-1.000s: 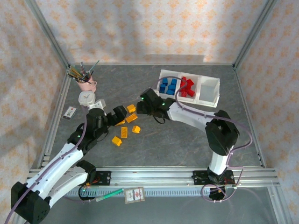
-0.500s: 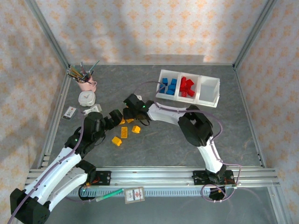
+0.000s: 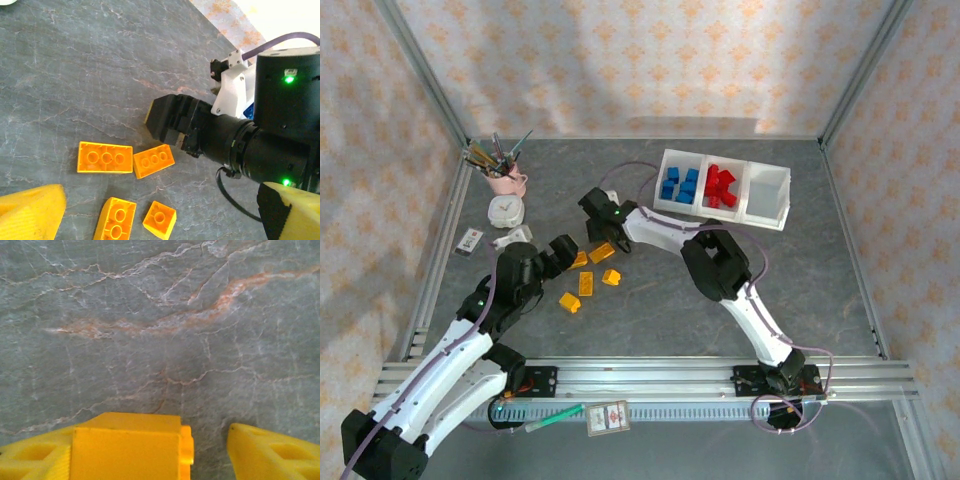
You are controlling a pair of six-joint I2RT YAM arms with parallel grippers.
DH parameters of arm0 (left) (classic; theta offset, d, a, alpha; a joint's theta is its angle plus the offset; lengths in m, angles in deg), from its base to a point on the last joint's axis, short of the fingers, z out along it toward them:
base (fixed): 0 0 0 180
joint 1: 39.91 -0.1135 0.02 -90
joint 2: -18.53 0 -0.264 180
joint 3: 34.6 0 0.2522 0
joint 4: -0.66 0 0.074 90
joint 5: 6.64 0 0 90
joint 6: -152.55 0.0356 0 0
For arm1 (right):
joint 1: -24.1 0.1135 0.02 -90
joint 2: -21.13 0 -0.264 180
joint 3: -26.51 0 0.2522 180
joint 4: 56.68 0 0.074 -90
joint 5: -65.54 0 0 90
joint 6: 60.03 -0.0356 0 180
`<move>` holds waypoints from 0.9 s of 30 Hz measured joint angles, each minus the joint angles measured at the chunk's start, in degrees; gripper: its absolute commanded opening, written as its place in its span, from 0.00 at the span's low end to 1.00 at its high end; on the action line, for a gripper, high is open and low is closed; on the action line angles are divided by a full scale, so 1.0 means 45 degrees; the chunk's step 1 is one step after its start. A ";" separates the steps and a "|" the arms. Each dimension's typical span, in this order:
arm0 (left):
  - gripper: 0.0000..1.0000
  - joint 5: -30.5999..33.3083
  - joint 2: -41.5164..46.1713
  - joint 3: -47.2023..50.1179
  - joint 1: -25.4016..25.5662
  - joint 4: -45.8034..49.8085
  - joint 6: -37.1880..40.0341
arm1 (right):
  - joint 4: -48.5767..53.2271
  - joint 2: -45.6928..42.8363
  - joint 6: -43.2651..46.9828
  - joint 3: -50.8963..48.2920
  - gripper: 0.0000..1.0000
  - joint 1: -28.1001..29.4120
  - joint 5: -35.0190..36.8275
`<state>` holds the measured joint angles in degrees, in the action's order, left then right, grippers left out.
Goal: Sort the legos into containers by color
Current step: Pick up the lego from the center of the table, then place the lego in the container.
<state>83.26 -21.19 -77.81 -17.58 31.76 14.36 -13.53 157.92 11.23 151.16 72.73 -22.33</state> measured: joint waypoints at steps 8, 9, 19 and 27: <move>0.99 0.0000 -0.0034 0.0010 0.0000 -0.0010 0.0005 | 0.0029 0.0170 0.0520 0.0384 0.40 -0.0311 -0.0044; 0.99 -0.0005 -0.0063 0.0010 0.0000 -0.0010 0.0010 | 0.0029 0.0160 0.0563 0.0384 0.38 -0.0321 -0.0039; 0.99 -0.0656 -0.0758 -0.0554 -0.0078 -0.0340 0.0228 | -0.0223 -0.2997 0.0199 -0.3089 0.35 -0.0627 -0.0083; 0.99 -0.1530 -0.2458 -0.1214 0.0899 -0.1574 0.0408 | -0.1025 -0.8582 -0.1069 -0.7543 0.36 -0.2497 0.0364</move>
<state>76.37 -32.25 -83.28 -13.54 24.68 16.20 -18.15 119.30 6.42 117.22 61.49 -20.69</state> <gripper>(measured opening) 0.993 0.426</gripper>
